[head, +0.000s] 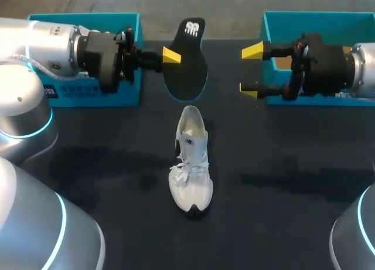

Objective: Take the shoe out of the shoebox, open the shoe tongue, remove and reinsert the insole, then place the shoe into the shoebox

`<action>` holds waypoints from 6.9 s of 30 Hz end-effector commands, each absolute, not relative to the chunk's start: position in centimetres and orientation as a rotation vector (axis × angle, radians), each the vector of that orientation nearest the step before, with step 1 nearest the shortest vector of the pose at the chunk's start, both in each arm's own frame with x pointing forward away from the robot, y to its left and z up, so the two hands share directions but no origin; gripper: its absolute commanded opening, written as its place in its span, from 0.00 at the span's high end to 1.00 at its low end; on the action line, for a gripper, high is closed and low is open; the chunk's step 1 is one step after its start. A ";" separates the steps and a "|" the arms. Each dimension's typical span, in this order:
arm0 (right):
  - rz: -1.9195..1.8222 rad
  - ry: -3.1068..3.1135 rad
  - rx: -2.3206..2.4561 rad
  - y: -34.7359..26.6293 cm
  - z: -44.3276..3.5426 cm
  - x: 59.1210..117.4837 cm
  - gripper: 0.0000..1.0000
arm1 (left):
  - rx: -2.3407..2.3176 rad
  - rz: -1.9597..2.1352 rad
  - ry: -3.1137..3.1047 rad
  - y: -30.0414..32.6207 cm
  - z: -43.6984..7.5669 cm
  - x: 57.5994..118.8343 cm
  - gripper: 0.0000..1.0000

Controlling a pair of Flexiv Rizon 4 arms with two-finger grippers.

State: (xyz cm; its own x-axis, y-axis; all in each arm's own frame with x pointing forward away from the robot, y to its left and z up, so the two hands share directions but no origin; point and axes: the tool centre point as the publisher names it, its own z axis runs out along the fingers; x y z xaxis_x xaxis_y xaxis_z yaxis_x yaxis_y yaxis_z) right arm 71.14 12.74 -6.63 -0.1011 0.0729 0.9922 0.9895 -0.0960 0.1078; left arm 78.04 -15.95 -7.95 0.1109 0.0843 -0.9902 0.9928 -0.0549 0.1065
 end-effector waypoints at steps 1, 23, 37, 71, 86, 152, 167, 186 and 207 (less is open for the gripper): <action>-1.329 -1.287 -1.286 12.9 -6.7 71.2 0.00 | 1.349 -1.052 1.097 -16.0 -8.1 77.5 1.00; -1.262 -1.323 -1.249 15.2 -6.3 73.7 0.00 | 1.331 -1.094 1.117 -16.5 -8.2 77.2 1.00; -1.211 -1.302 -1.291 17.3 -6.6 74.6 0.00 | 1.321 -1.102 1.118 -16.5 -8.1 77.3 1.00; -1.130 -1.296 -1.244 21.8 -8.2 73.6 0.62 | 1.318 -1.119 1.139 -17.7 -8.4 77.5 1.00; -1.135 -1.296 -1.237 22.0 -8.1 73.6 1.00 | 1.305 -1.119 1.137 -17.6 -8.3 77.6 1.00; -1.218 -1.437 -1.260 17.4 -6.7 73.7 1.00 | 1.695 -1.111 1.269 -10.1 -14.2 79.5 0.00; -1.248 -1.663 -1.117 18.4 -7.8 75.6 1.00 | 1.822 -1.153 1.323 -7.8 -17.5 82.0 0.00; -1.245 -1.646 -1.131 18.5 -8.4 76.3 1.00 | 1.840 -1.132 1.368 -7.3 -18.3 82.6 0.00; -1.608 -1.958 -0.890 20.7 -12.0 80.5 1.00 | 1.860 -1.125 1.359 -6.2 -19.6 85.0 0.00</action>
State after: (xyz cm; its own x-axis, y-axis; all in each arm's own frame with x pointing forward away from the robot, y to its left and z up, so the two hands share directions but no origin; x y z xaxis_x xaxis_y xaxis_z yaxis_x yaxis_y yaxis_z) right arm 79.61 19.60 -11.32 -0.6768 0.2059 0.7068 0.7342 0.1183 0.6686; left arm 84.59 -6.23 -19.22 0.1295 0.4719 -0.8721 0.9481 -0.3164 -0.0305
